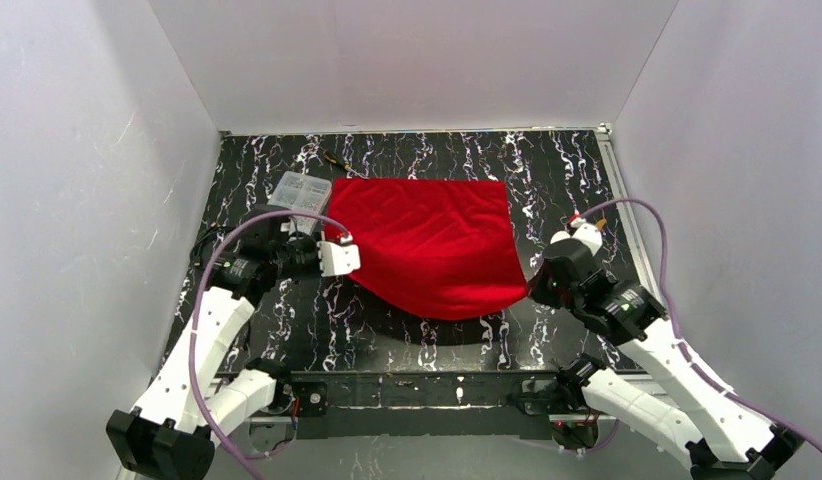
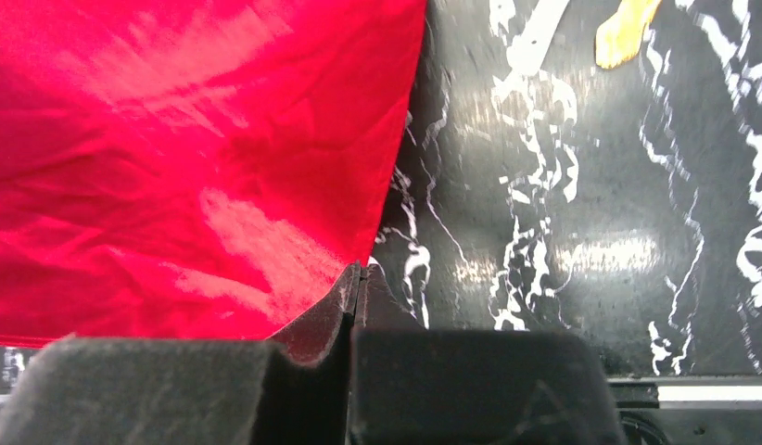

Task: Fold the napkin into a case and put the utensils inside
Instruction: Pick up the flattened napkin from the center of the board.

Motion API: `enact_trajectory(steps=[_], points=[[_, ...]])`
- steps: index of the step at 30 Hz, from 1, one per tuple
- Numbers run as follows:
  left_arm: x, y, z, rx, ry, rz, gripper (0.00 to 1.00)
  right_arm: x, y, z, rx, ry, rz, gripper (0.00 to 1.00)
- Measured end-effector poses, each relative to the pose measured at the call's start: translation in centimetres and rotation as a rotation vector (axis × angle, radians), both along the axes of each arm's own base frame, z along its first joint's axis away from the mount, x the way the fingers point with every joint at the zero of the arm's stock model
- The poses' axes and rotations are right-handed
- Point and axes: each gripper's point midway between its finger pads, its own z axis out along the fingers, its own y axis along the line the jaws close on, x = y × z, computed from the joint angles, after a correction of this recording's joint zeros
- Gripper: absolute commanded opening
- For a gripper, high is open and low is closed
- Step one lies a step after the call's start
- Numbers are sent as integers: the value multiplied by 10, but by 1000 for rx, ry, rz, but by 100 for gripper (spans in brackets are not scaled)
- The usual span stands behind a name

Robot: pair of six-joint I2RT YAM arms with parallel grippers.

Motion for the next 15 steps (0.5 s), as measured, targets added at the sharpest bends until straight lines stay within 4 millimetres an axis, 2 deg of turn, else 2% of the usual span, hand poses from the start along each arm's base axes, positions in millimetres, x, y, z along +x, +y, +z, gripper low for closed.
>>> enact_trajectory(steps=[3, 7, 8, 15], points=[[9, -4, 36, -70, -70, 48, 0, 7, -3, 43, 4, -89, 10, 1], [14, -8, 96, -182, -199, 101, 0, 17, -8, 106, 24, -250, 17, 1], [13, -8, 111, -208, -232, 110, 0, 19, -11, 124, 27, -296, 19, 1], [-6, -2, 212, -358, -453, 139, 0, 14, -26, 207, 78, -506, 21, 1]])
